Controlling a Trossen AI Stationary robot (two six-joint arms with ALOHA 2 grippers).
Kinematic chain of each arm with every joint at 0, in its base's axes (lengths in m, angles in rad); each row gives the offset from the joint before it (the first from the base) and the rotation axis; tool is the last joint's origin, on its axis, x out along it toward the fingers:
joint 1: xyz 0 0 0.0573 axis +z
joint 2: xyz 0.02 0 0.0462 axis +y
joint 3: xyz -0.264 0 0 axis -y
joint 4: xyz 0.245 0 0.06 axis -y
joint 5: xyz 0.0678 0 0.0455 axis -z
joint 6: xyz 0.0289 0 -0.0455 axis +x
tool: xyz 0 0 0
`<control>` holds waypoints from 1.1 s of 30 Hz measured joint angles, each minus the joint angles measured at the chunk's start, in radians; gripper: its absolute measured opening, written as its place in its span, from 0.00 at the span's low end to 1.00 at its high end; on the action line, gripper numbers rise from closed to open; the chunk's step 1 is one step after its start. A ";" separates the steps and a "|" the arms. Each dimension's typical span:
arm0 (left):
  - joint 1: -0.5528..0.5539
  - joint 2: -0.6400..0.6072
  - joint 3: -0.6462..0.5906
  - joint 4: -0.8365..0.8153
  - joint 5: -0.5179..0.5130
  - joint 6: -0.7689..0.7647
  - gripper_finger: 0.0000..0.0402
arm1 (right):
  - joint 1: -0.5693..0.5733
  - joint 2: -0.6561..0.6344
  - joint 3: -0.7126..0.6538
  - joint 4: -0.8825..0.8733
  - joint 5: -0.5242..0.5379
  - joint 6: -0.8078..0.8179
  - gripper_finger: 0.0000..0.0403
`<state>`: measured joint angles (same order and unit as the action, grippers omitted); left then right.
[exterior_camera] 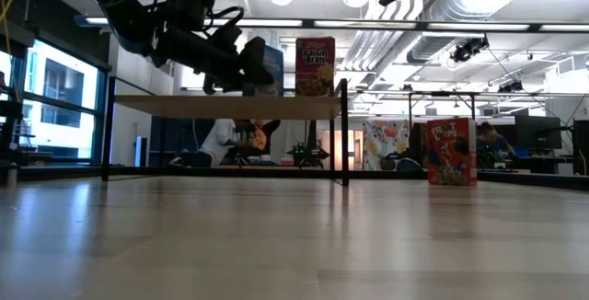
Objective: Stack cereal on shelf
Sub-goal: Put the right blue cereal box on the shelf
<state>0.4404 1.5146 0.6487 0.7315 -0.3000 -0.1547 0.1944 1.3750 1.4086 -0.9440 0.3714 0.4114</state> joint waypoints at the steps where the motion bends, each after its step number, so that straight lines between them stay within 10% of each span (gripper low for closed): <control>1: 0.000 0.000 0.000 0.000 0.003 0.000 0.50 | 0.000 0.000 0.000 0.000 0.000 0.000 0.64; 33: -0.022 -0.193 0.001 -0.257 -0.064 0.081 0.57 | 0.000 0.000 0.000 0.036 0.039 -0.008 0.64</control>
<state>0.4183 1.3216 0.6495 0.4744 -0.3638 -0.0738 0.1940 1.3754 1.4086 -0.9077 0.4099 0.4034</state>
